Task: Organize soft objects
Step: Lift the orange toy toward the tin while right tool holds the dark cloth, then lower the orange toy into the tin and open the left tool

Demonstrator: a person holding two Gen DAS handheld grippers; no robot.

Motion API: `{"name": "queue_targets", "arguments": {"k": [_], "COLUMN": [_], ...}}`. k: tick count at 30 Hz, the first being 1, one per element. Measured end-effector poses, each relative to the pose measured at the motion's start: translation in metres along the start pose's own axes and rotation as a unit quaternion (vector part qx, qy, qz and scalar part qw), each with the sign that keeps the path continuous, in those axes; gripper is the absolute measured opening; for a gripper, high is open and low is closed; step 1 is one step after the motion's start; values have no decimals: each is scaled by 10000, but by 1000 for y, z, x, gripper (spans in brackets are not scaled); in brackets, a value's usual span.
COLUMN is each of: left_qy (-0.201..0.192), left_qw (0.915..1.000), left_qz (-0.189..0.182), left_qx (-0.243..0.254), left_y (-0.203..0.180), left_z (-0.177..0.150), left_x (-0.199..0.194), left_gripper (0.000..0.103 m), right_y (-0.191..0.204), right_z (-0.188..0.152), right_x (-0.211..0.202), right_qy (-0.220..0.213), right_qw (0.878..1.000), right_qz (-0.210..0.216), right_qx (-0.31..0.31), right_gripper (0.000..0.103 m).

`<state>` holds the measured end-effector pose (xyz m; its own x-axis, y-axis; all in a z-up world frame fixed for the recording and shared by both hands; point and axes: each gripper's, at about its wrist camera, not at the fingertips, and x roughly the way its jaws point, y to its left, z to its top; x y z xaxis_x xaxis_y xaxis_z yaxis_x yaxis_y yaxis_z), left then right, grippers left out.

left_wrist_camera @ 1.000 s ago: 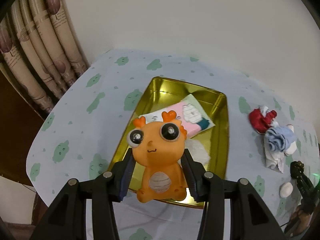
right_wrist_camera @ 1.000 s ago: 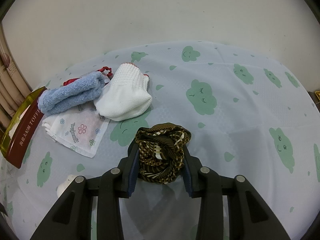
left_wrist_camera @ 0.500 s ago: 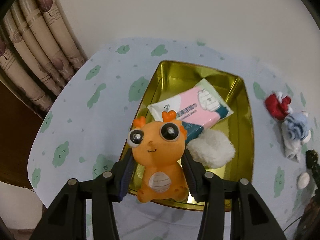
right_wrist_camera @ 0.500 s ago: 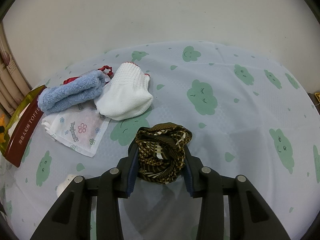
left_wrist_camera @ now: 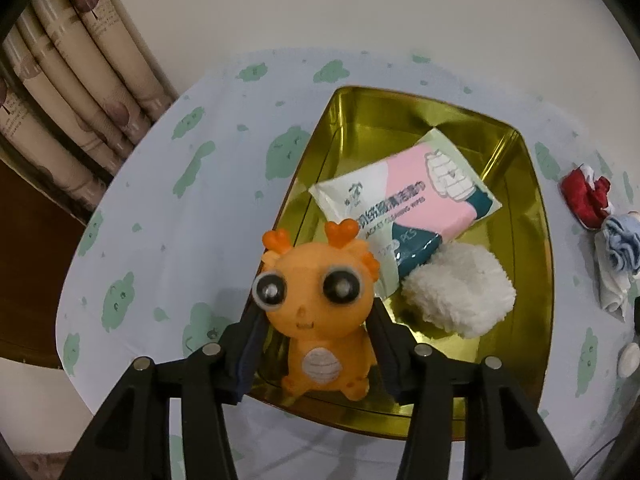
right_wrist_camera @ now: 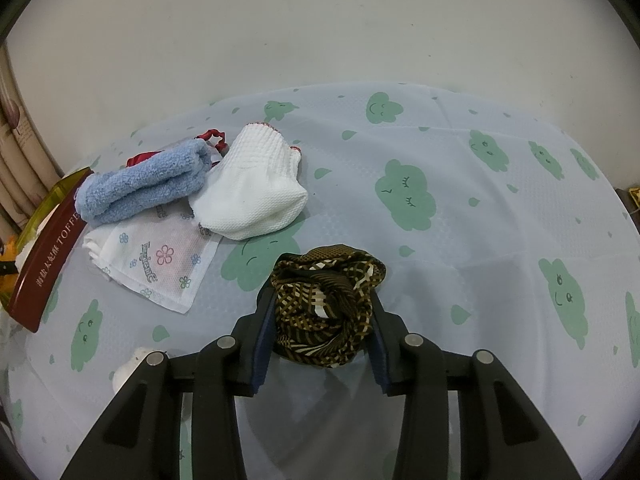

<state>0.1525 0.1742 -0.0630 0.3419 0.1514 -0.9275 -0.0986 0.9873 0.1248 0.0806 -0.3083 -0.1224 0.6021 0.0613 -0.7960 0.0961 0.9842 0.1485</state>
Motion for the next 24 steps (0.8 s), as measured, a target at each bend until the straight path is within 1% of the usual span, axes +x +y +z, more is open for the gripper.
{"name": "queue_targets", "arguments": {"k": [7,10,13,15,17,21,24], "left_qy": [14,-66,-155,-222,-276,-305,-419], "left_qw": [9999,9997,9994,9989,9984,9985,9985], "left_qz": [-109,-185,-30,82,108,21,-52], "left_qx": [34,118,304,416,475,446,355], "left_y": [2,1,-4,-7,-8,-6,-1], "left_z": [0,0,0,-1,-1,-2,-4], "left_x": [-1,-7,-12,-15,-17,-22,-28], "left_gripper": [52,53,59,61,61,61,61], "right_y": [1,1,1,1,3,4,4], "right_z": [-1,-1,-2,-1,-2,-2,-2], "right_x": [1,1,2,4,3,4,4], "right_qy": [1,5,11,17,19,26,26], "right_qw": [10000,10000,10000,9999,9999,9999,9999], "right_qz": [-10,-24,-35,-43,-47,-62,-61], "right_qx": [-36,-56,-79,-100,-118,-149,-147], "right_gripper": [41,41,42,42,43,44,44]}}
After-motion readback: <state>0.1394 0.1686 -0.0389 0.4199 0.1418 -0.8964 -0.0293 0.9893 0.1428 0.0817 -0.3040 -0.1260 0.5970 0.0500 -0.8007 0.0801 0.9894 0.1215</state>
